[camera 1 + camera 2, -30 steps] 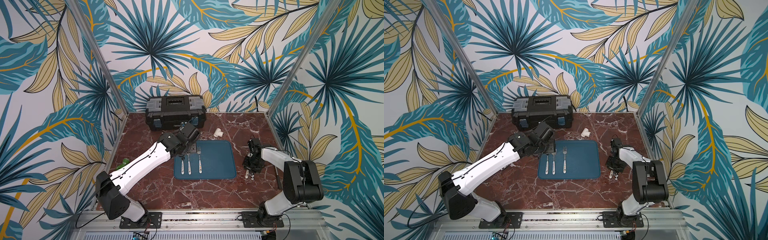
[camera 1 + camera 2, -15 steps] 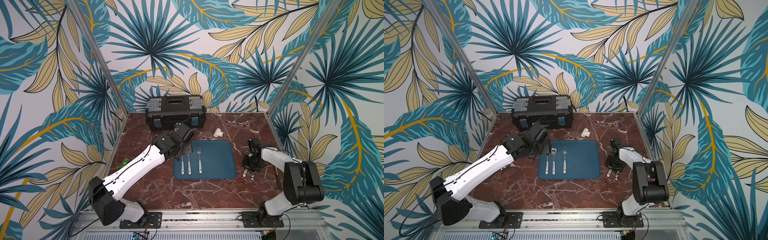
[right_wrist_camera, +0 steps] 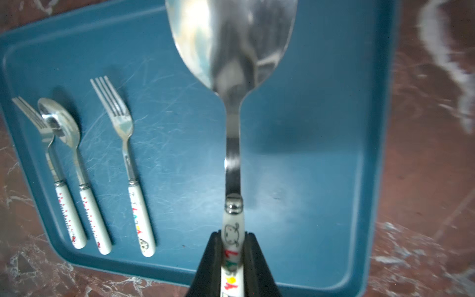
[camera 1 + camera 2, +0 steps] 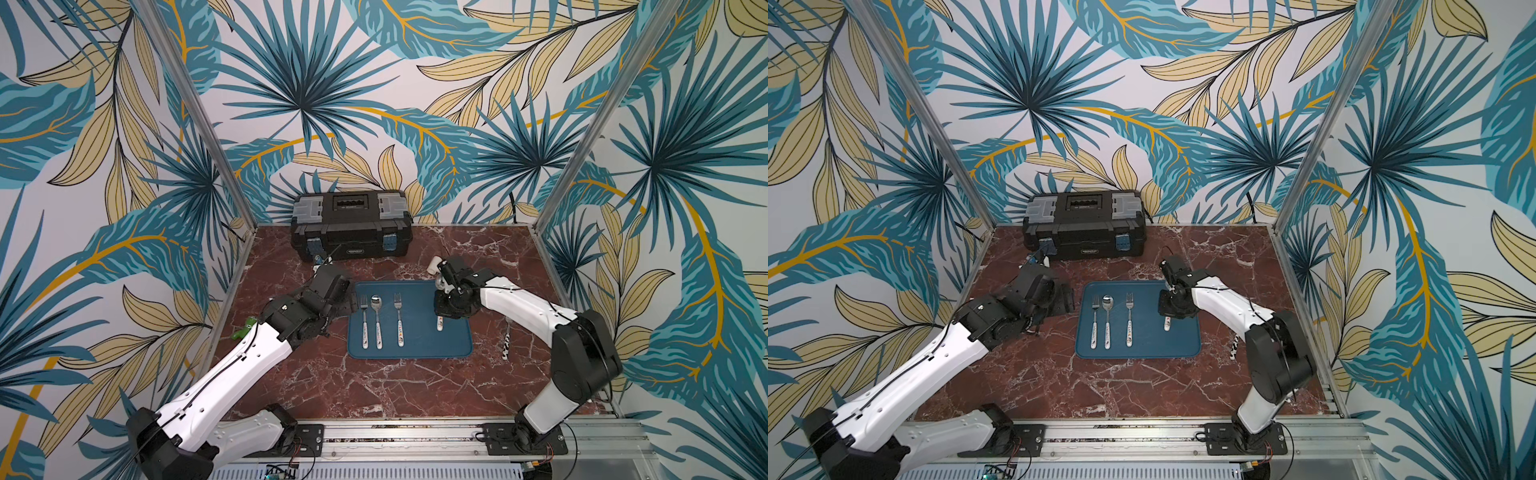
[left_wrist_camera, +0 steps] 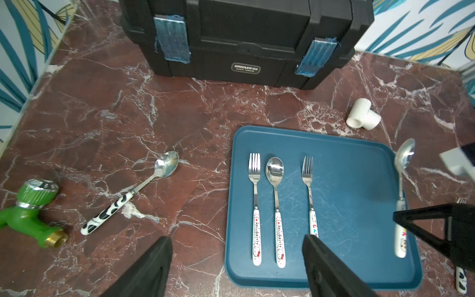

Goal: Set the spoon and fork side by side
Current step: Pick up the spoon from the center of the board, then place the spoon on the tray.

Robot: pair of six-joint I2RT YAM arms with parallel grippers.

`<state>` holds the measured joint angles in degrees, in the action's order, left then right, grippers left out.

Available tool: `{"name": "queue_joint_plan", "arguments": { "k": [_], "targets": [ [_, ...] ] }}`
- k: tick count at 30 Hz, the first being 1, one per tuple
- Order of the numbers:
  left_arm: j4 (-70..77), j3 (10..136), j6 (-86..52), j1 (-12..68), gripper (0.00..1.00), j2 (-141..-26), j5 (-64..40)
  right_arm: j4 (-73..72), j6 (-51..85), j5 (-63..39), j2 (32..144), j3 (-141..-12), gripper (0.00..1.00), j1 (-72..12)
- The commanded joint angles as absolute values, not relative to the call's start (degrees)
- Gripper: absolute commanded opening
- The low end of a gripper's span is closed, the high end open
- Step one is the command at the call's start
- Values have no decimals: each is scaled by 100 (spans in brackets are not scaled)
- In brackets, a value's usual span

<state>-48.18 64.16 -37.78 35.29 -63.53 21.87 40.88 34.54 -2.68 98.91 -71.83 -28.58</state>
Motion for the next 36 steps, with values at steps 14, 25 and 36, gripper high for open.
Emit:
{"name": "queue_joint_plan", "arguments": {
  "k": [14,25,36],
  "targets": [
    [-4756,6053,-3860,3452,85,-6213,2184,4514,3777,-468,11050,-7811,15,-3676],
    [-4747,6099,-3833,3454,85,-6258,2127,4456,3863,-351,11236,-7870,15,-3752],
    [-4693,6055,-3832,3454,85,-6301,2079,4405,3872,-292,11313,-7901,15,-3750]
  ]
}}
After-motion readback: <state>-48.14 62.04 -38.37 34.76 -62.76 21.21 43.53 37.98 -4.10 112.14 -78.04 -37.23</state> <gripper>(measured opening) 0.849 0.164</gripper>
